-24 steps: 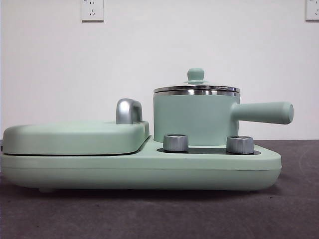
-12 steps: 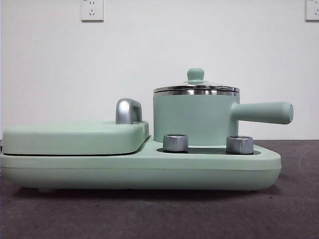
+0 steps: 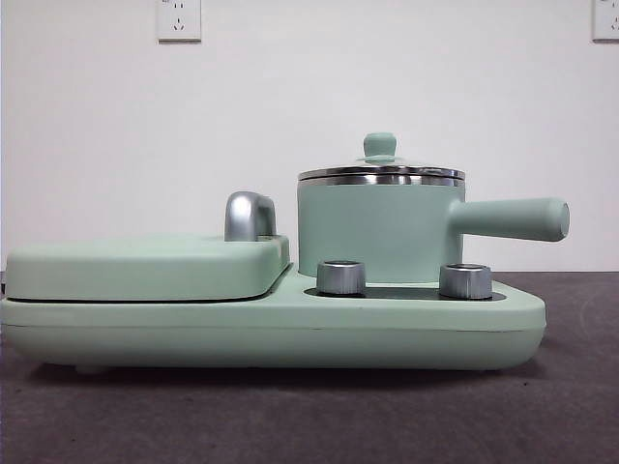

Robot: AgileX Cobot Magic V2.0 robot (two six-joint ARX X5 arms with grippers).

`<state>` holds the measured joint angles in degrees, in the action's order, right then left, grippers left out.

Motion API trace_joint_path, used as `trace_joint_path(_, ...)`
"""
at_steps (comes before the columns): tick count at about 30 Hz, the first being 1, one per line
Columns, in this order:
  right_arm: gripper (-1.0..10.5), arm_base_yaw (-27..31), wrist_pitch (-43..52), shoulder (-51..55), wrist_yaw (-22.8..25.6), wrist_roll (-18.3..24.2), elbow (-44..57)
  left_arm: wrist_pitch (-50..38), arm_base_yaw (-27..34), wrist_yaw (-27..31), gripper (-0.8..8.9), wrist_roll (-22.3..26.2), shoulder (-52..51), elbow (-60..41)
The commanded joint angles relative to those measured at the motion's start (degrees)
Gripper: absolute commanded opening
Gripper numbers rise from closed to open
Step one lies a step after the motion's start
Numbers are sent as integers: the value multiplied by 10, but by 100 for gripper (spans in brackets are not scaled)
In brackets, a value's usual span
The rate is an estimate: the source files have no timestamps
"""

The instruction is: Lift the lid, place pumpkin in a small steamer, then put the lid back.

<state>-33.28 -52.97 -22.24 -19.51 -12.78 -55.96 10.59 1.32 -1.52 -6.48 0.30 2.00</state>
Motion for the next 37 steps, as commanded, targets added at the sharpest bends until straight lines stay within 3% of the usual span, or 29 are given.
trace_joint_path(1,24,-3,6,-1,0,1,-4,-2,1,1,11,9,-1,-13)
trace_joint_path(28,24,0,7,2,1,2,-3,-3,1,1,11,9,-1,-13)
trace_joint_path(33,24,61,10,20,-2,1,13,-3,1,1,11,9,-1,-13)
trace_joint_path(37,24,160,85,61,-1,1,89,-3,1,1,11,9,-1,-13)
